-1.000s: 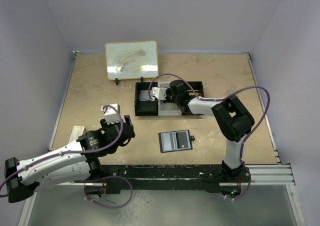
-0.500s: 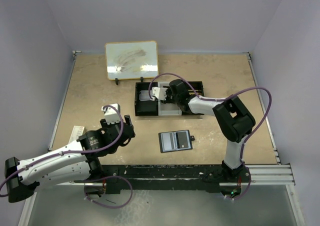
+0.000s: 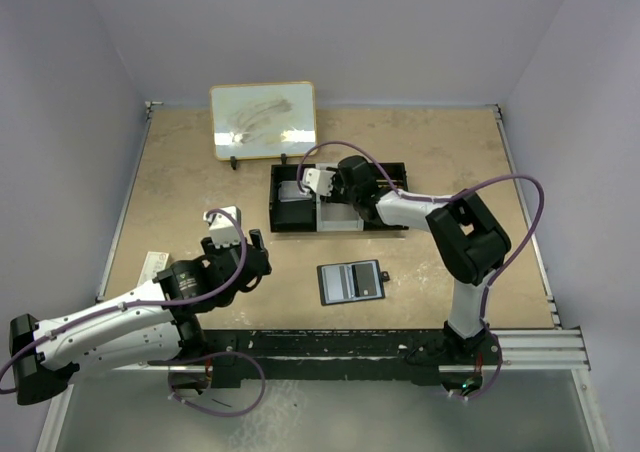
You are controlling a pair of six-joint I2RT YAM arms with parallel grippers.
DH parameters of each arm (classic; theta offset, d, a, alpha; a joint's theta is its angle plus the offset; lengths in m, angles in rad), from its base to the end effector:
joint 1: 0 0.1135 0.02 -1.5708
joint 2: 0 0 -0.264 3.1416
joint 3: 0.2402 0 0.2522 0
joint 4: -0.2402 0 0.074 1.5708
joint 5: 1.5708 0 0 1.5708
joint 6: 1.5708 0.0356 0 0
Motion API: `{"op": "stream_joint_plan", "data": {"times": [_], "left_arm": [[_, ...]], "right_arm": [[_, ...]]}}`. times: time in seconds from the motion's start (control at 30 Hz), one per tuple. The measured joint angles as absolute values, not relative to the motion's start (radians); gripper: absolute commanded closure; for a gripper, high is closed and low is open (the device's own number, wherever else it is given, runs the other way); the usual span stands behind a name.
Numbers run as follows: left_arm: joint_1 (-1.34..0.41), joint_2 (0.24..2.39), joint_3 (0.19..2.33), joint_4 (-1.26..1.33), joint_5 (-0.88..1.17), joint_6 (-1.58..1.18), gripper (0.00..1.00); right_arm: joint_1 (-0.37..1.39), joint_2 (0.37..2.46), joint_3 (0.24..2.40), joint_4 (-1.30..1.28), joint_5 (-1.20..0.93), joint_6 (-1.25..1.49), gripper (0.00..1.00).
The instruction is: Take the credit cards out of the card holder
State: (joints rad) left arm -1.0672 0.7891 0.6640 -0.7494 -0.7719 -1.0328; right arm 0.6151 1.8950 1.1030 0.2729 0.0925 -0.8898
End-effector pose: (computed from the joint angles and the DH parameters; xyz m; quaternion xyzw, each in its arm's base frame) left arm 0.0933 -0.1180 0.2535 -0.1134 0.8729 -0.0981 0.4642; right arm 0.3399 0.2361 0.1772 -0.5735 0.6466 -0.1083 0.4912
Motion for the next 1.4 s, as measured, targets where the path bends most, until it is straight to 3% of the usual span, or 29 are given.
{"op": "stream_joint_plan", "data": {"times": [0.63,0.7,0.73,1.4], "left_arm": [[-1.067,0.802,0.666,-0.749,-0.766,-1.032,0.29],[-1.067,0.802,0.666,-0.749,-0.766,-1.032,0.29],[-1.067,0.802,0.666,-0.749,-0.766,-1.032,0.29],[-1.067,0.802,0.666,-0.749,-0.745,-1.032,0.29]], "right_arm": [[0.615,1.930,1.135,0.242,0.112,-0.836,0.52],[0.615,1.930,1.135,0.229,0.106,-0.835,0.40],[0.615,1.930,1.135,0.222,0.102,-0.831,0.38],[0.615,1.928,1.167,0.180,0.038,-0.776,0.36]]}}
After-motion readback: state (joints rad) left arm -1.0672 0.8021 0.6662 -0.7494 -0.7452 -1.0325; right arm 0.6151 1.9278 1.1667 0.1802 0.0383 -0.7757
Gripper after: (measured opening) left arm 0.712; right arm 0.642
